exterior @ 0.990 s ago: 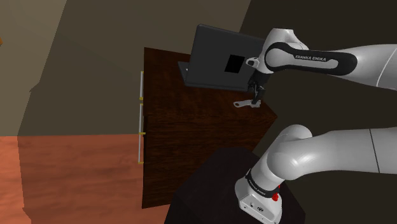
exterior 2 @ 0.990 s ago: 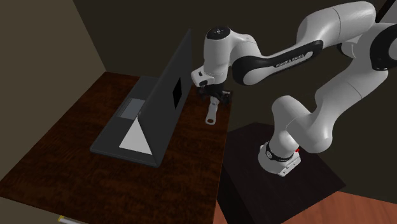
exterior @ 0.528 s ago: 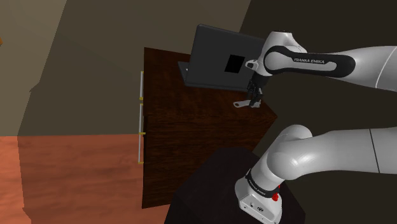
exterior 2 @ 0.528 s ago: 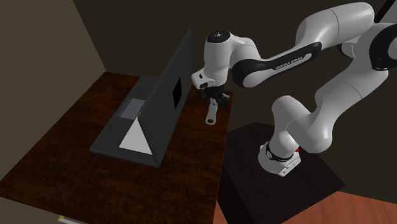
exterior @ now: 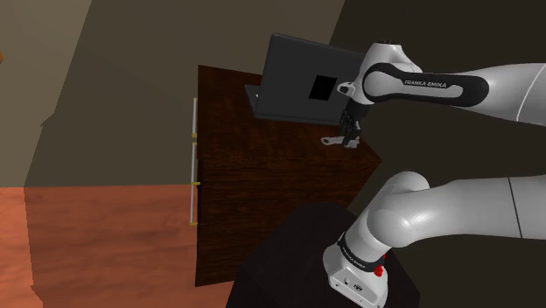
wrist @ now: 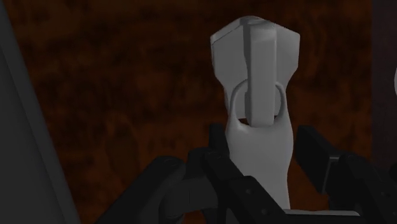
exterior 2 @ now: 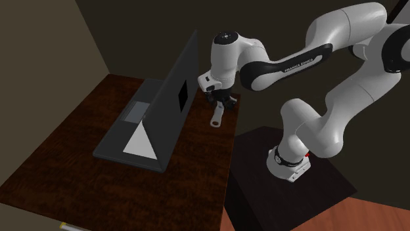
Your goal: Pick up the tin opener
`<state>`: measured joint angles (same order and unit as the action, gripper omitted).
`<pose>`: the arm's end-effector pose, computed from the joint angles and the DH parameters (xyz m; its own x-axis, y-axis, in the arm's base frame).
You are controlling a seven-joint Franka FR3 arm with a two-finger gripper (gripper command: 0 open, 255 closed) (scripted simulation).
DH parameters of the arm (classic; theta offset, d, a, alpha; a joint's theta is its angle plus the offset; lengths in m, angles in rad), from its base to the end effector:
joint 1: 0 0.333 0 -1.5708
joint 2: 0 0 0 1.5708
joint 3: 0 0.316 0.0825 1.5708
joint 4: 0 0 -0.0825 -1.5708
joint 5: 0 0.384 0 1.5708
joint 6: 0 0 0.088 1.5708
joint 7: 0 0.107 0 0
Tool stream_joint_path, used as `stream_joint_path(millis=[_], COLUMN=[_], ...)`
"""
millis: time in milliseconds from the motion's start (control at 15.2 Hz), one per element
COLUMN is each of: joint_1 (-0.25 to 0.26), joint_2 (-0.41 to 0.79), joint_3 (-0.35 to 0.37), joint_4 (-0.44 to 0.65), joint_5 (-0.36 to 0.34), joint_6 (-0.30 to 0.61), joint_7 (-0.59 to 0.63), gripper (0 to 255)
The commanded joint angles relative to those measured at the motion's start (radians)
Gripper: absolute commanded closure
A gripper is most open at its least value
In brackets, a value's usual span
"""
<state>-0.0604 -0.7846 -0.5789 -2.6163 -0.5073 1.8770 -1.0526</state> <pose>0.2545 -0.2367 0.4477 0.7462 0.6609 -0.0802 0.6644 -0.7469 0.0272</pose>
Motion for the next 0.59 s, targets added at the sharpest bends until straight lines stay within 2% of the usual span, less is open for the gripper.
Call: stream_joint_path(millis=[0,528], joint_1=[0.016,0.022], joint_2=[0.017,0.000], joint_3=[0.012,0.055], joint_4=[0.006,0.097], joint_5=[0.008,0.045], joint_6=[-0.018,-0.127], joint_7=[-0.002,-0.018], gripper=[255,255])
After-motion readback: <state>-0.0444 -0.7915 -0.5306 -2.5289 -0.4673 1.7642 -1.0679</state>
